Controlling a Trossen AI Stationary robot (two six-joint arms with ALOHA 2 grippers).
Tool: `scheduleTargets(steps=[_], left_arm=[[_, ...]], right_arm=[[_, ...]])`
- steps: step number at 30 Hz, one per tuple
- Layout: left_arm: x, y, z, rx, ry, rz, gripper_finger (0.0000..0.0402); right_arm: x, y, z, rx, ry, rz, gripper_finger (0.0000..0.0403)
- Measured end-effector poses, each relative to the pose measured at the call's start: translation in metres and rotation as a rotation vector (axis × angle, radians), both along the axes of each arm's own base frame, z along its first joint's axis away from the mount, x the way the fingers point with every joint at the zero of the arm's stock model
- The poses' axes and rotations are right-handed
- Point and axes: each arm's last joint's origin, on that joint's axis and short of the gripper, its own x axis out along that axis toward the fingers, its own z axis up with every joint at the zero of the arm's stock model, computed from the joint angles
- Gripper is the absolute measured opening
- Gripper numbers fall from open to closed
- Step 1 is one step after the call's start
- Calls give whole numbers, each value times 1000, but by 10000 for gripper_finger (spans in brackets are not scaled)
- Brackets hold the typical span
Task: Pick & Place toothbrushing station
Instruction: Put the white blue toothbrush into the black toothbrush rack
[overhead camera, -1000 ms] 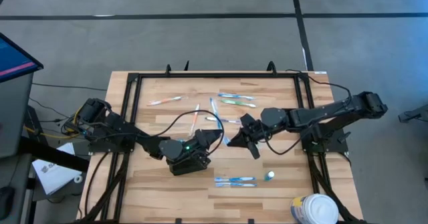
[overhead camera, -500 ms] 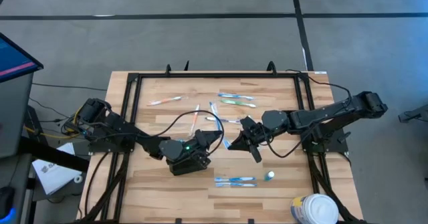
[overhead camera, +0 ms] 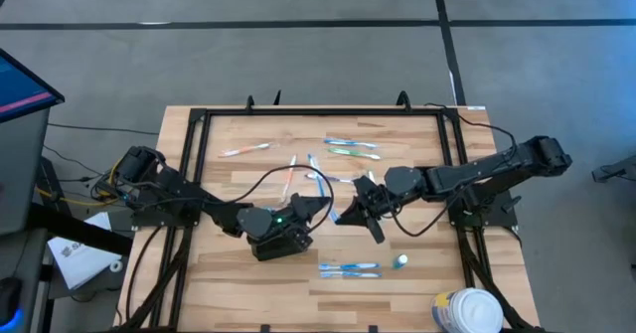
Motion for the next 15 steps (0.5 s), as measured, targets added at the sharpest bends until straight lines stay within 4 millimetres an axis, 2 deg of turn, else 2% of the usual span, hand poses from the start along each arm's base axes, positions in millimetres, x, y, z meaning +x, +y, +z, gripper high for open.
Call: scheduleTargets(steps=[3, 15], left_arm=[[0, 0, -2, 6, 15, 24, 11], [-1, 0, -2, -90, -32, 38, 12]], right_arm=[[0, 0, 0, 1, -5, -1, 0], [1, -6, 1, 6, -3, -22, 6]])
